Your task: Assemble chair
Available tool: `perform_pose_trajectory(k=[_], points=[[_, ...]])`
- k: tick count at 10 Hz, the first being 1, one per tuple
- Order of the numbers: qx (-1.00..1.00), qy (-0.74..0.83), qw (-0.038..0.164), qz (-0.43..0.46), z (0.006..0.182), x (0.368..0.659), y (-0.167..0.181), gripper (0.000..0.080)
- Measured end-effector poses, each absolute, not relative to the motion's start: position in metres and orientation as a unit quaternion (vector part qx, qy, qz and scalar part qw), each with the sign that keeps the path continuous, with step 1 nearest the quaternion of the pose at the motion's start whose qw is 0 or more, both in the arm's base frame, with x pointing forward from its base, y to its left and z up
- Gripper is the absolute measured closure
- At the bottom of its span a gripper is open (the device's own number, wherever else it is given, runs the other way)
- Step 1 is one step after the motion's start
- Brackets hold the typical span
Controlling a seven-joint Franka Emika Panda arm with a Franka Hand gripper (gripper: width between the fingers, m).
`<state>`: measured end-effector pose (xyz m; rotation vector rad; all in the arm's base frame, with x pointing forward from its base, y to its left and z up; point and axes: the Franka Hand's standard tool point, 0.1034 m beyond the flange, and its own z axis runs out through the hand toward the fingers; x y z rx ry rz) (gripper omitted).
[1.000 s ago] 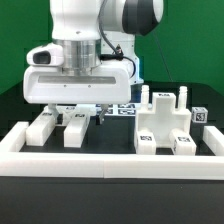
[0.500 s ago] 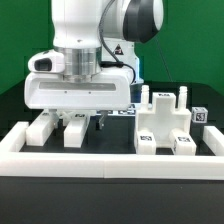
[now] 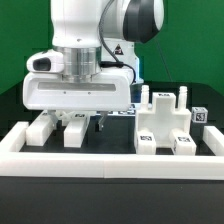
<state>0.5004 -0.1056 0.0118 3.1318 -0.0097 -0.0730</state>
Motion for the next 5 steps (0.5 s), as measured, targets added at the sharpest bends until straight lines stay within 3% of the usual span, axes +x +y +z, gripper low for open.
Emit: perform_pose_trajectory(k=[5], points=[[1.000, -0.001, 0.007, -0.018, 0.0111, 0.5102, -0.1057, 0.0150]])
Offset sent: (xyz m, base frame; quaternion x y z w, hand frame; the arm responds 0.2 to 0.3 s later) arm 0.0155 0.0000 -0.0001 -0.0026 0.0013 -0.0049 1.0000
